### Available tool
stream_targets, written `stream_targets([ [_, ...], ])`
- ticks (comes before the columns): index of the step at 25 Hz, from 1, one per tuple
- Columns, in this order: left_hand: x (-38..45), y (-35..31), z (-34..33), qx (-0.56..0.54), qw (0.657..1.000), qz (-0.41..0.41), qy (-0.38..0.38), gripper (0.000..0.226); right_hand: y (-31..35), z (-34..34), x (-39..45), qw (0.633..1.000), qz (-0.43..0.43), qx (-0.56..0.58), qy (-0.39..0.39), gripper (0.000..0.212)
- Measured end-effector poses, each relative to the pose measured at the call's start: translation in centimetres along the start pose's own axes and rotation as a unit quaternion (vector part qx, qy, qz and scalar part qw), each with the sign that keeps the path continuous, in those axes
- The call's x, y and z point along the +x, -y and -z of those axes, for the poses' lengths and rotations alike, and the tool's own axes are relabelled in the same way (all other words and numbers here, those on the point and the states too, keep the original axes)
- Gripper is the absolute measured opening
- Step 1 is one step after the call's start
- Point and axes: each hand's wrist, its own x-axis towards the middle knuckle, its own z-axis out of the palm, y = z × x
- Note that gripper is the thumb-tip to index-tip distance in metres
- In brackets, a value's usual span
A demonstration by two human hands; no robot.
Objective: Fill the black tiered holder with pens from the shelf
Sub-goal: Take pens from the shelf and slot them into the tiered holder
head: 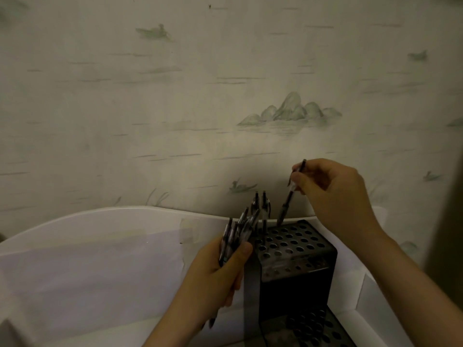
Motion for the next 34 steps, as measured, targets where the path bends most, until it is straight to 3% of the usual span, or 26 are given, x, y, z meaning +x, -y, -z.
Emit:
stream_targets([
  [9,-0.3,0.3,0.6,0.01,1.0,0.002,-0.004,0.03,-1.2,-1.8,-0.2,0.996,0.037,-0.07,0.031,0.011],
  [15,-0.3,0.5,0.6,-0.001,1.0,0.01,-0.006,0.029,-2.7,-2.6,-0.6,0.986,-0.023,-0.106,0.129,0.014],
  [19,-0.4,0.5,0.7,0.004,1.0,0.007,-0.008,0.03,-3.2,-2.5,-0.7,0.986,-0.042,-0.094,0.129,0.022],
  [22,-0.4,0.4,0.5,-0.007,1.0,0.007,-0.002,0.029,-2.7,-1.9,-1.0,0.992,-0.034,-0.075,0.091,0.026],
  [25,-0.4,0.2,0.3,-0.022,1.0,0.008,0.009,0.026,-1.4,-0.9,-2.2,0.998,-0.014,-0.024,0.058,0.016],
  [30,-0.2,-0.2,-0.7,-0.011,1.0,-0.006,0.029,0.023,0.7,-1.6,-5.2,0.972,-0.073,0.081,0.206,0.038],
  [34,-0.2,-0.6,-1.6,-0.012,0.999,-0.02,0.036,0.016,0.3,-2.2,-5.9,0.966,-0.114,0.111,0.202,0.034],
])
